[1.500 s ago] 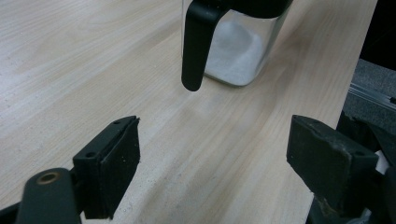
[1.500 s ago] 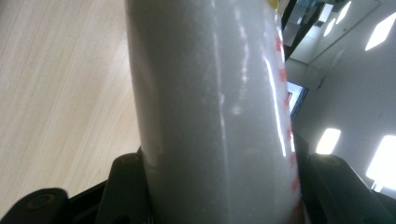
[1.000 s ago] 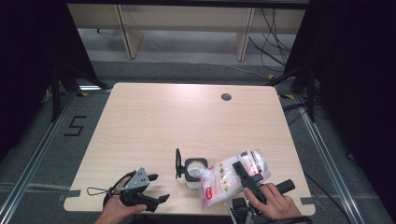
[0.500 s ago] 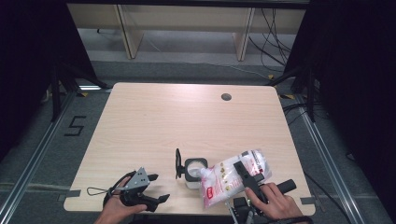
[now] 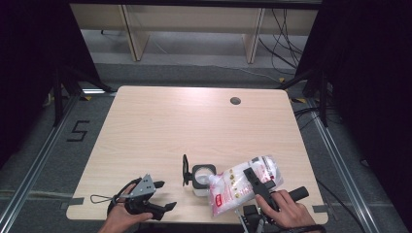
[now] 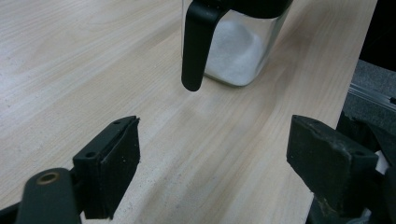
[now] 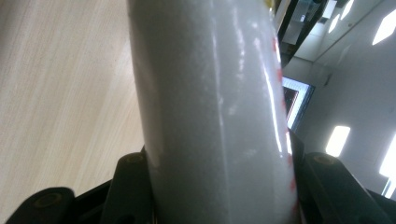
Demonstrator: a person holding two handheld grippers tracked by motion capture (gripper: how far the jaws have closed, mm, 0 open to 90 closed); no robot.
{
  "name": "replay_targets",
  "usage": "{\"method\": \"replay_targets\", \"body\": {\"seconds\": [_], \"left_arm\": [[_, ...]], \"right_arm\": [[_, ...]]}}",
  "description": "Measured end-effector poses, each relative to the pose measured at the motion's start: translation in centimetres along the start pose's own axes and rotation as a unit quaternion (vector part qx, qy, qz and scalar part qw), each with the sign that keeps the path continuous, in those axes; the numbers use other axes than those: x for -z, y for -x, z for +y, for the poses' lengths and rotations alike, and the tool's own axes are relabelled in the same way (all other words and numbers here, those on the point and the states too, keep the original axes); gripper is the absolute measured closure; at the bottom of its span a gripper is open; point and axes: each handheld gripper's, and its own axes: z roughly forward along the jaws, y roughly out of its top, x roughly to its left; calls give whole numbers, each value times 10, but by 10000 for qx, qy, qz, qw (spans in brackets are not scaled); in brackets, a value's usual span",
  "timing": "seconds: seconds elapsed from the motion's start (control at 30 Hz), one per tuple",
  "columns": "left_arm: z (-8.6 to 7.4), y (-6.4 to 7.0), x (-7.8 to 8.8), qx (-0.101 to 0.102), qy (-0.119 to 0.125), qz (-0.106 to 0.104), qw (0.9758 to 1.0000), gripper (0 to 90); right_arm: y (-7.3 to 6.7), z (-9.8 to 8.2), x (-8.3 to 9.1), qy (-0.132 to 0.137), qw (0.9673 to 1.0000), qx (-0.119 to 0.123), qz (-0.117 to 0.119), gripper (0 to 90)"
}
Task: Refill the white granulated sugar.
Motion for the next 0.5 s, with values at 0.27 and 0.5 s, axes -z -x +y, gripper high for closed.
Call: {"method": "replay_targets", "body": {"seconds": [0.27, 0.5], "left_arm": [[0, 0, 0, -7, -3, -1, 10000, 168], [0, 0, 0, -2, 0, -3, 10000, 168]], "right_arm": [[1, 0, 0, -7, 10000, 60, 30, 557], [1, 0, 0, -17, 10000, 31, 42, 561]]}}
